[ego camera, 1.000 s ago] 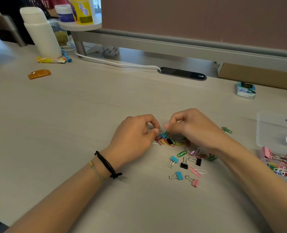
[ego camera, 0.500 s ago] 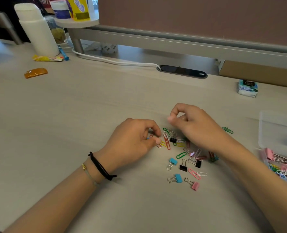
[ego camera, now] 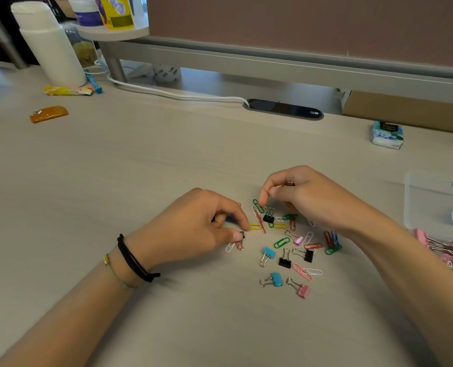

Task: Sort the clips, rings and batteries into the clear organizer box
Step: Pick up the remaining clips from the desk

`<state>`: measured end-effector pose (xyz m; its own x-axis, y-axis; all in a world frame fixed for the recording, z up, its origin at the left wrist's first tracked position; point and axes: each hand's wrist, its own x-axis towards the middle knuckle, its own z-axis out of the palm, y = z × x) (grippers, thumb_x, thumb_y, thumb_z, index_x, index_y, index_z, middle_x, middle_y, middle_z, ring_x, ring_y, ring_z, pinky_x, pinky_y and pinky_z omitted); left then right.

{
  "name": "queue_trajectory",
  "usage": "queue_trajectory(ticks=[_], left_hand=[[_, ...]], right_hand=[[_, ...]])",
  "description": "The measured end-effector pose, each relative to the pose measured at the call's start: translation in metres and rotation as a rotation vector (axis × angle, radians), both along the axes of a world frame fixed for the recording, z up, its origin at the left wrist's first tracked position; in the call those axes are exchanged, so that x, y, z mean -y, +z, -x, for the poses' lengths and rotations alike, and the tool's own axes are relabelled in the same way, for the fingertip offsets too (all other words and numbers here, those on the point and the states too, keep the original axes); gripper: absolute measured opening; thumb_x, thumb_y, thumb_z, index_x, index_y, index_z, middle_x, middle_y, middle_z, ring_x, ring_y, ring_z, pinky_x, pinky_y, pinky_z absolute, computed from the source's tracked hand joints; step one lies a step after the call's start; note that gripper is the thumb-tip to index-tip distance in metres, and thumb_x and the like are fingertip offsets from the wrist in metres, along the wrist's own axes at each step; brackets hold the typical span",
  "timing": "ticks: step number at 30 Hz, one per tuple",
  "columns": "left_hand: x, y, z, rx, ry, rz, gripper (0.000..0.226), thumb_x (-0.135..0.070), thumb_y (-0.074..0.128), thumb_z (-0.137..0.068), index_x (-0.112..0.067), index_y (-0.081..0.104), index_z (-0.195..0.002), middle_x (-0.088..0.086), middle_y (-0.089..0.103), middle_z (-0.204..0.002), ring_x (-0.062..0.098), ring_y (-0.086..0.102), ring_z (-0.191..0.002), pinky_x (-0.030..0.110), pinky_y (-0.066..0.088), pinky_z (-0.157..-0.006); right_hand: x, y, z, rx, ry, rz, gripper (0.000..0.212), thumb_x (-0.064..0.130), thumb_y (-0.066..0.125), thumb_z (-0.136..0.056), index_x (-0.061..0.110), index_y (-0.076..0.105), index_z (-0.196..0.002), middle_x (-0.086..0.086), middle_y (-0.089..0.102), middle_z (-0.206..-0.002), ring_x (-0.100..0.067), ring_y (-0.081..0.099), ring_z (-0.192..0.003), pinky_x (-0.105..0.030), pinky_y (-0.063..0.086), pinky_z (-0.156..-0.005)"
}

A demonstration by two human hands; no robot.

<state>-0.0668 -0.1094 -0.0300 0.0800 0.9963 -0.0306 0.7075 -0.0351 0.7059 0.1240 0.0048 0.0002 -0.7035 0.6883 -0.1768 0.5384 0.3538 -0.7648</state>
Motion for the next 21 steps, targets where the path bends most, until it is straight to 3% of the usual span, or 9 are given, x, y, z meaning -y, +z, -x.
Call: queue_trajectory(ticks=[2,4,7,10,17,21], left_hand=[[0.0008,-0.0022,-0.0016,-0.039,0.002,-0.024,0.007,-0.027,0.077,-0.085,-0.031,0.075,-0.089,-0.009,0.040,-0.048,0.008,0.040,-0.048,0.025,0.033,-0.055],[0.0007,-0.0040,-0.0050,-0.094,0.008,-0.053,0.006,-0.031,0.075,-0.086,-0.031,0.070,-0.089,-0.013,0.046,-0.049,0.007,0.044,-0.050,0.025,0.034,-0.055],[-0.0005,-0.0055,-0.0087,-0.148,0.022,-0.075,0.012,-0.037,0.072,-0.088,-0.029,0.062,-0.088,-0.019,0.050,-0.054,0.005,0.046,-0.052,0.027,0.032,-0.054],[-0.0010,-0.0069,-0.0069,-0.114,0.035,-0.091,0.017,-0.041,0.071,-0.089,-0.029,0.061,-0.083,-0.016,0.048,-0.053,0.007,0.044,-0.052,0.029,0.032,-0.054],[-0.0011,-0.0079,-0.0052,-0.073,0.038,-0.122,0.018,-0.037,0.069,-0.091,-0.027,0.059,-0.082,-0.010,0.044,-0.050,0.010,0.041,-0.050,0.034,0.036,-0.056],[-0.0016,-0.0085,-0.0022,-0.048,0.058,-0.158,0.017,-0.035,0.064,-0.096,-0.026,0.057,-0.083,-0.008,0.042,-0.048,0.012,0.039,-0.048,0.034,0.035,-0.055]], right_hand=[[-0.0006,-0.0002,-0.0003,0.002,0.021,-0.036,0.027,0.013,0.051,-0.094,0.021,0.075,-0.083,-0.008,0.056,-0.059,-0.029,0.045,-0.058,-0.035,0.042,-0.060],[-0.0014,-0.0008,-0.0030,0.003,0.053,-0.065,0.018,0.017,0.060,-0.091,0.023,0.074,-0.082,-0.005,0.064,-0.062,-0.026,0.057,-0.062,-0.040,0.052,-0.071],[-0.0032,-0.0025,-0.0076,0.086,0.113,-0.159,0.012,0.015,0.073,-0.083,0.027,0.074,-0.084,0.006,0.046,-0.048,-0.009,0.040,-0.046,-0.033,0.041,-0.057],[-0.0026,-0.0032,-0.0075,0.177,0.131,-0.286,0.016,0.021,0.079,-0.080,0.034,0.076,-0.089,0.009,0.047,-0.051,-0.005,0.044,-0.047,-0.019,0.031,-0.049],[-0.0019,-0.0050,-0.0064,0.248,0.147,-0.434,0.011,0.038,0.076,-0.080,0.034,0.071,-0.088,0.006,0.055,-0.060,-0.008,0.049,-0.056,-0.026,0.033,-0.054],[-0.0004,-0.0030,-0.0062,0.066,0.131,-0.268,0.003,0.026,0.068,-0.087,0.026,0.070,-0.085,0.005,0.049,-0.054,-0.007,0.044,-0.051,-0.031,0.040,-0.057]])
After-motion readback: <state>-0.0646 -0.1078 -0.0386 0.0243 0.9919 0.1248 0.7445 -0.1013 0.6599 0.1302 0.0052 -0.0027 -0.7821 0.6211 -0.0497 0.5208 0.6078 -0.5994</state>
